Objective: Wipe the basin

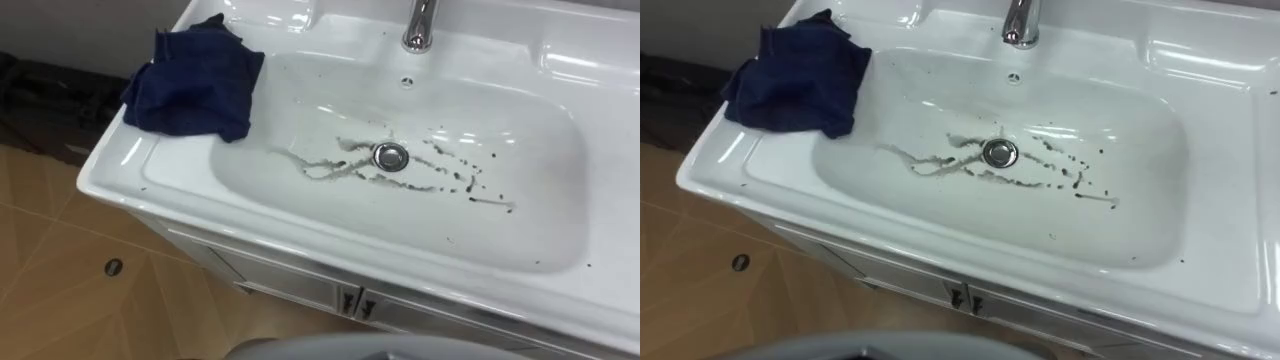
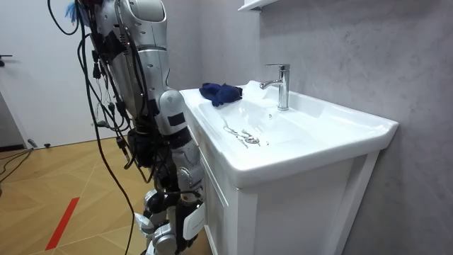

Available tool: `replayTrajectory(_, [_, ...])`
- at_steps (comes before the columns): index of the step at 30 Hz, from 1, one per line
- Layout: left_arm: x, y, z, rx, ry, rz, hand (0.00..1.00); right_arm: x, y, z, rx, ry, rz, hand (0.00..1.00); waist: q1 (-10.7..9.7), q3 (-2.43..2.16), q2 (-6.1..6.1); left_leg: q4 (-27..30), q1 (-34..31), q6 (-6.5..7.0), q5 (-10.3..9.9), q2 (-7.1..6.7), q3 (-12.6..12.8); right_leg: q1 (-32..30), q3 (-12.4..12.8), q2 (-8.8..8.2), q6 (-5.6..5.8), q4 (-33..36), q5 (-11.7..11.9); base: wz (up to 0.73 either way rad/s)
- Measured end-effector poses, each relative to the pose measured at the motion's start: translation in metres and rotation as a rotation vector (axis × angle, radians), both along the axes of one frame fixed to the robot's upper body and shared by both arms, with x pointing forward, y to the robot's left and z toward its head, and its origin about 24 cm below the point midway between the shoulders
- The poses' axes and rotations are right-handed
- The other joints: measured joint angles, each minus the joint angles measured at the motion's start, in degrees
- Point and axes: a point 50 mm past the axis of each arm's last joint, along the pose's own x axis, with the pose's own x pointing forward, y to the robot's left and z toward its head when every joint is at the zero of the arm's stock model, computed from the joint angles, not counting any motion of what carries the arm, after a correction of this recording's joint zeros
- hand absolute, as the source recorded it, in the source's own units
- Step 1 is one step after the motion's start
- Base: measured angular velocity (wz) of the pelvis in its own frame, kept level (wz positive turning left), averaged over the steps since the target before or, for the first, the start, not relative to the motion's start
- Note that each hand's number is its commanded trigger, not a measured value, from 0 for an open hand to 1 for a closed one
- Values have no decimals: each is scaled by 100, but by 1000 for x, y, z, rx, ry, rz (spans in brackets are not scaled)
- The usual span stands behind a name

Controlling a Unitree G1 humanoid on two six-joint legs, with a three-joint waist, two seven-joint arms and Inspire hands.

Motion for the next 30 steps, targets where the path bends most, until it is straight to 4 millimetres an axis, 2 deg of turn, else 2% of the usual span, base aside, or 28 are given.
replayTrajectory(14, [-1,2,0,31,-29,44,0,-3,-1,0,-12,-1,-11,0,62,7,13,-1,63,0,0,5,10,59,-31,1,3,2,-1,0])
replayTrajectory(17, [-5,6,1,62,-40,97,0,-3,0,0,-9,0,-20,0,62,6,1,2,67,0,0,-2,1,83,-83,-8,8,-4,-6,6])
replayTrajectory(22, [-16,12,2,104,-57,280,0,-4,-1,0,-5,9,-28,0,78,3,-7,27,37,2,-1,-26,-88,83,-175,-29,8,0,-22,7])
replayTrajectory(25, [-21,19,3,154,-81,417,0,-6,-3,1,-8,13,-30,0,199,-1,4,31,34,4,-2,-34,-117,88,-175,-31,8,-2,-22,0])
replayTrajectory(30, [-10,33,8,263,-172,594,0,-3,-9,2,-22,0,-24,0,413,-18,57,118,-59,11,-6,-58,-195,85,-285,-44,13,-14,-25,13])
